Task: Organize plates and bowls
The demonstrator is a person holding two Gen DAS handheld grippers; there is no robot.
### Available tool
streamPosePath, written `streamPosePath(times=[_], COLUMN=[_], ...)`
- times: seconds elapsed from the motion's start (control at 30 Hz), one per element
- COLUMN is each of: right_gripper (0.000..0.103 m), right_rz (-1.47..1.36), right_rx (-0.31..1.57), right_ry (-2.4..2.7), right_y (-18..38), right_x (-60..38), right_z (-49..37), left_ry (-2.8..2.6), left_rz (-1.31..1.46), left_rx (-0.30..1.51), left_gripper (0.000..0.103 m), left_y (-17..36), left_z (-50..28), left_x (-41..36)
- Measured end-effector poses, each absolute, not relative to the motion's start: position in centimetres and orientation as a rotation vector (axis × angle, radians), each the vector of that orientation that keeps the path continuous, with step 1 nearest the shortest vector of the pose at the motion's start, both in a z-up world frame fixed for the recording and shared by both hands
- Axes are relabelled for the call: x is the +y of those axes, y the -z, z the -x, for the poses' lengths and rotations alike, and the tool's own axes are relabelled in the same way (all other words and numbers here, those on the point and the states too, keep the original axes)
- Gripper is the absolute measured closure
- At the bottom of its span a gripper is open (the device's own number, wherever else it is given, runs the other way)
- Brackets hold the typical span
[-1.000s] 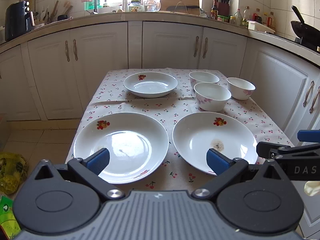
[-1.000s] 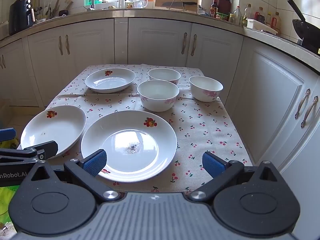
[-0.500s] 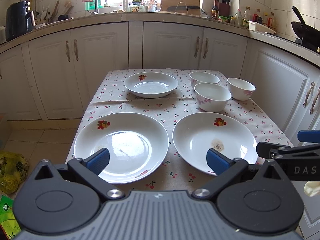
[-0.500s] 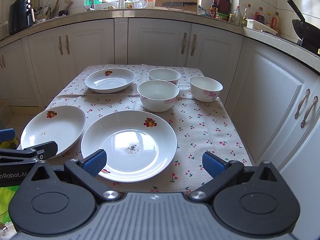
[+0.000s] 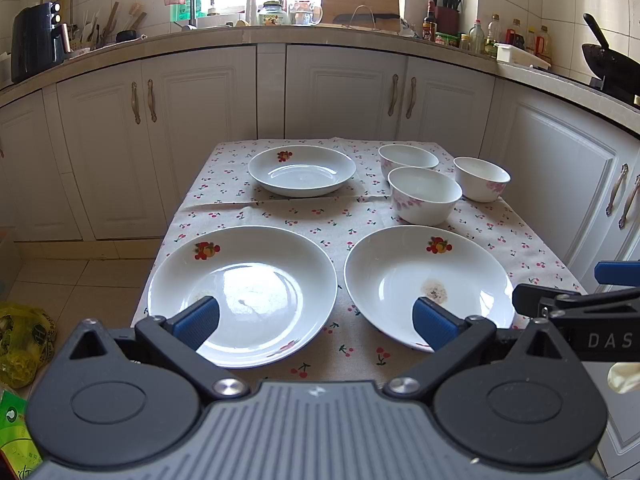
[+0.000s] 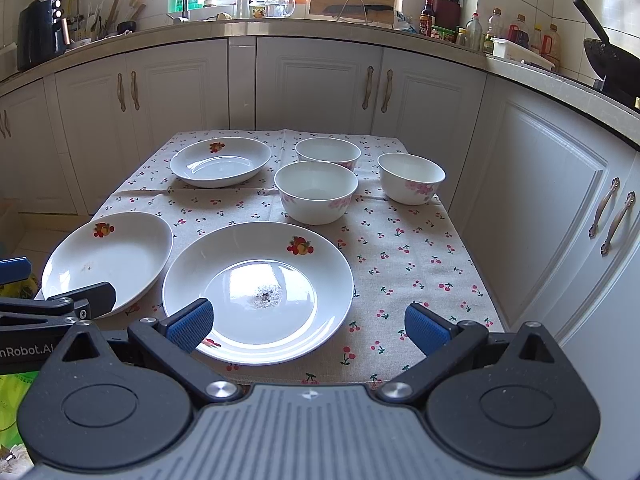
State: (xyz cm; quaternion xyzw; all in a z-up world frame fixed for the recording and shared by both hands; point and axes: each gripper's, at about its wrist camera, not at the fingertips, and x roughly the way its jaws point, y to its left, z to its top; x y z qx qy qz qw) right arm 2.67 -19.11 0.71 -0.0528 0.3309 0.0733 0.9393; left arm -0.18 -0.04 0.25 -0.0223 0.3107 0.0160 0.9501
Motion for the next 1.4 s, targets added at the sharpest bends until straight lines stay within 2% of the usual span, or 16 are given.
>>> streamPosePath(times=[1.4], right_gripper=[0.000], right_rz=[0.130], right_rx=[0.670], right_ry=[-0.168], right_y=[-1.0], right_x=[-19.0], right_z=[-3.6], left_ry=[0.034], left_rz=[0.054], left_rx=[0.609], left_gripper=[0.001], left_y=[-0.2], left_z=[-0.6], left_x=[0.2])
